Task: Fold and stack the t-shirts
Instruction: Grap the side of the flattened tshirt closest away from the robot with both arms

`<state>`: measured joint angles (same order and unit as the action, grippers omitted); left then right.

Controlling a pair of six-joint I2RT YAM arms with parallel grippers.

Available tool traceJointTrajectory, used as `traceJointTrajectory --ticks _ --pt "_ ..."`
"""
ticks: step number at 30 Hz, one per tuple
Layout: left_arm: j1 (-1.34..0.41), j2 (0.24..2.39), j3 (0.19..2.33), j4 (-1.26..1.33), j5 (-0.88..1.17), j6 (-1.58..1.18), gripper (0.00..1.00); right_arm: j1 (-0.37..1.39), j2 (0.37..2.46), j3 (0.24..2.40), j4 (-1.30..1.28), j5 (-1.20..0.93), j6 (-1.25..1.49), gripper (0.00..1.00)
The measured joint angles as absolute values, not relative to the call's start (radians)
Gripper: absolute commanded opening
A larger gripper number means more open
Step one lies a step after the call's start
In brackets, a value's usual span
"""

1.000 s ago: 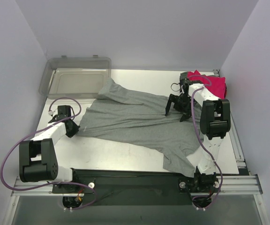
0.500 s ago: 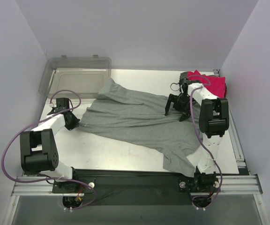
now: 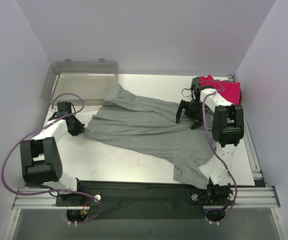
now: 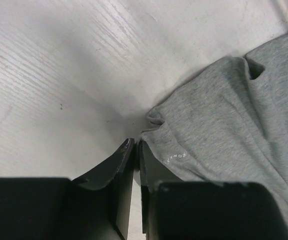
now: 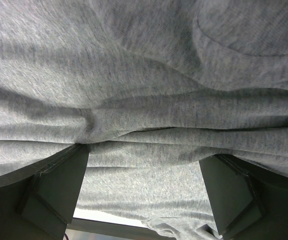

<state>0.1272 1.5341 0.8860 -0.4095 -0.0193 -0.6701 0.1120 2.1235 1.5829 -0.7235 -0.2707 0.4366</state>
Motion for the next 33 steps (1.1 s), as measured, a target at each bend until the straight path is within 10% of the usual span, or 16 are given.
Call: traceJointTrajectory --ticks 33 --pt "0.139 1.408 0.717 -0.447 -0.050 -0.721 0.60 0.112 2.125 1.590 -0.723 -0.278 0.441 0.98"
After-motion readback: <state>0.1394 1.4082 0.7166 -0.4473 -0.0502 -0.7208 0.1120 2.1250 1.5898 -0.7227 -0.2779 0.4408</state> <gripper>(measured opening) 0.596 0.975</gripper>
